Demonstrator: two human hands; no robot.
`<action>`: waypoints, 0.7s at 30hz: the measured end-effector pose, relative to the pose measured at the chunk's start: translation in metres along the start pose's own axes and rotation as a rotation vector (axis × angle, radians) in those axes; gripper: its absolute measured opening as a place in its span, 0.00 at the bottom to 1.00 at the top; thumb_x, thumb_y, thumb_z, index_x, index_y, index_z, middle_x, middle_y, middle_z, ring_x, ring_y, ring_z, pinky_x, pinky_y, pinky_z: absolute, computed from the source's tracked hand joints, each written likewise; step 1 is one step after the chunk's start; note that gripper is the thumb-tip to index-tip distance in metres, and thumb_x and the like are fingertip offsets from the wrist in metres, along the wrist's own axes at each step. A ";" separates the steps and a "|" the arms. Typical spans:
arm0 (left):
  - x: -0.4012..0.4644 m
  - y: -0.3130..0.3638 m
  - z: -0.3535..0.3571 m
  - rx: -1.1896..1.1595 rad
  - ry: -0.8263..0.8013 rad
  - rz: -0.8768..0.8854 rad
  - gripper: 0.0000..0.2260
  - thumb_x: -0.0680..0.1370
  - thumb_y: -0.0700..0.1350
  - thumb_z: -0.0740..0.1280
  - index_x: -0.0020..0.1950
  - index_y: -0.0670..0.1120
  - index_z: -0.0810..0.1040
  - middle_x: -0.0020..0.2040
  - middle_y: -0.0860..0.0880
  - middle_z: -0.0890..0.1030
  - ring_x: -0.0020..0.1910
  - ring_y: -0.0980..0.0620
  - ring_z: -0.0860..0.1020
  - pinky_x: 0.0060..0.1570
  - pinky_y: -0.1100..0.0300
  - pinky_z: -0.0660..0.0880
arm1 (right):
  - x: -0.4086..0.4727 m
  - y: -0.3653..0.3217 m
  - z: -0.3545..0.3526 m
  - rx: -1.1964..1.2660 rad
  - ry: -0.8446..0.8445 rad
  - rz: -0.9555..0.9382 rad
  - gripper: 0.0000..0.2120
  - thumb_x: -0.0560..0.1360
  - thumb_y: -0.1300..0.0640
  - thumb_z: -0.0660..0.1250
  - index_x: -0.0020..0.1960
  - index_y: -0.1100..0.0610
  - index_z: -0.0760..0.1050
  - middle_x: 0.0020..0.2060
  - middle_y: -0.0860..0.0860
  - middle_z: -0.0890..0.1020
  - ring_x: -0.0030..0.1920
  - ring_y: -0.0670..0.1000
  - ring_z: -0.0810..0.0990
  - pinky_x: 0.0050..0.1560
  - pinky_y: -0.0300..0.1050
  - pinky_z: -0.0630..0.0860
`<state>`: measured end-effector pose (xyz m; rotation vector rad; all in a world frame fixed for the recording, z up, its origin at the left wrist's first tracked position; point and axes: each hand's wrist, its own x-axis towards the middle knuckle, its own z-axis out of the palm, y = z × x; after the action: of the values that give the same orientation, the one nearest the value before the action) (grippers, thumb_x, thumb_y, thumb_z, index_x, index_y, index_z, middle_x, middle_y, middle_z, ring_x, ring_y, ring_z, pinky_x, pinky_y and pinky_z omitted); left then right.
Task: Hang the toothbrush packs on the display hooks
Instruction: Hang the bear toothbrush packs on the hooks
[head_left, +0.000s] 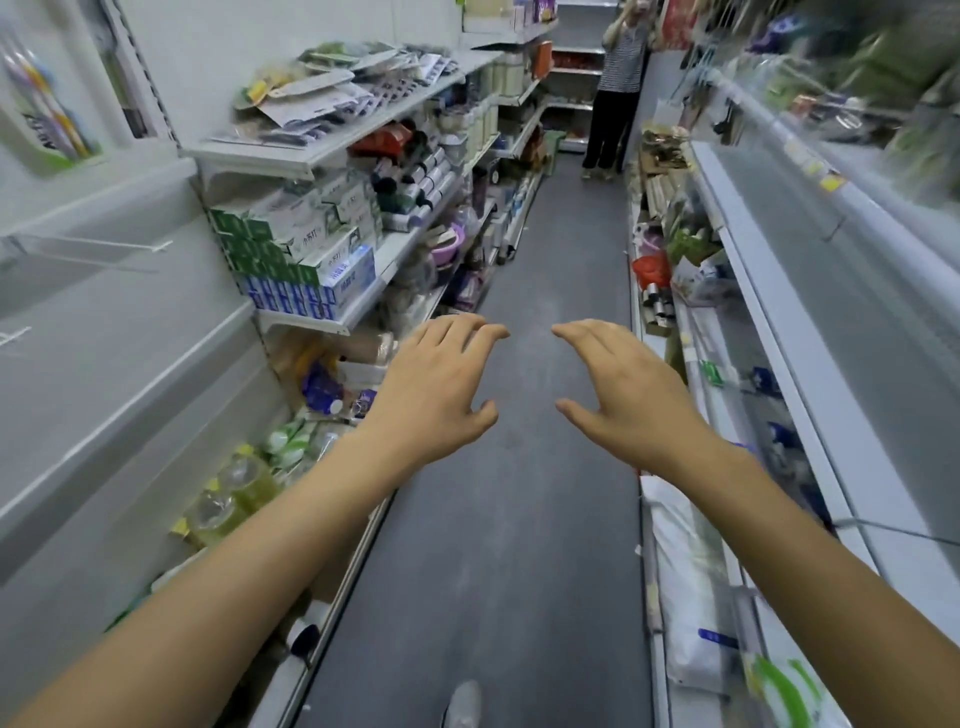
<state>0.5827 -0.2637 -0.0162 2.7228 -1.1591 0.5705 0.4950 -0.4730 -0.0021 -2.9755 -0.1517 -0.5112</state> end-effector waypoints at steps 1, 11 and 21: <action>0.018 -0.011 0.007 -0.005 0.000 0.000 0.30 0.69 0.56 0.67 0.71 0.49 0.68 0.66 0.49 0.72 0.66 0.46 0.70 0.68 0.52 0.67 | 0.019 0.007 0.005 -0.002 0.000 0.003 0.34 0.74 0.50 0.74 0.75 0.55 0.65 0.70 0.51 0.72 0.72 0.54 0.68 0.70 0.49 0.68; 0.162 -0.113 0.058 0.002 -0.009 -0.006 0.29 0.71 0.53 0.66 0.71 0.50 0.68 0.67 0.50 0.72 0.67 0.47 0.70 0.69 0.53 0.65 | 0.188 0.072 0.043 0.013 -0.005 0.010 0.34 0.75 0.49 0.72 0.76 0.54 0.64 0.71 0.50 0.71 0.74 0.53 0.66 0.72 0.49 0.67; 0.277 -0.174 0.130 0.011 -0.017 -0.083 0.28 0.72 0.55 0.67 0.70 0.49 0.69 0.65 0.49 0.73 0.66 0.46 0.71 0.67 0.50 0.67 | 0.324 0.151 0.101 0.020 -0.073 -0.078 0.34 0.75 0.49 0.71 0.77 0.55 0.63 0.72 0.50 0.70 0.75 0.53 0.64 0.73 0.49 0.64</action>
<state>0.9206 -0.3613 -0.0230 2.7746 -1.0438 0.5455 0.8500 -0.5835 -0.0017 -2.9795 -0.2785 -0.4074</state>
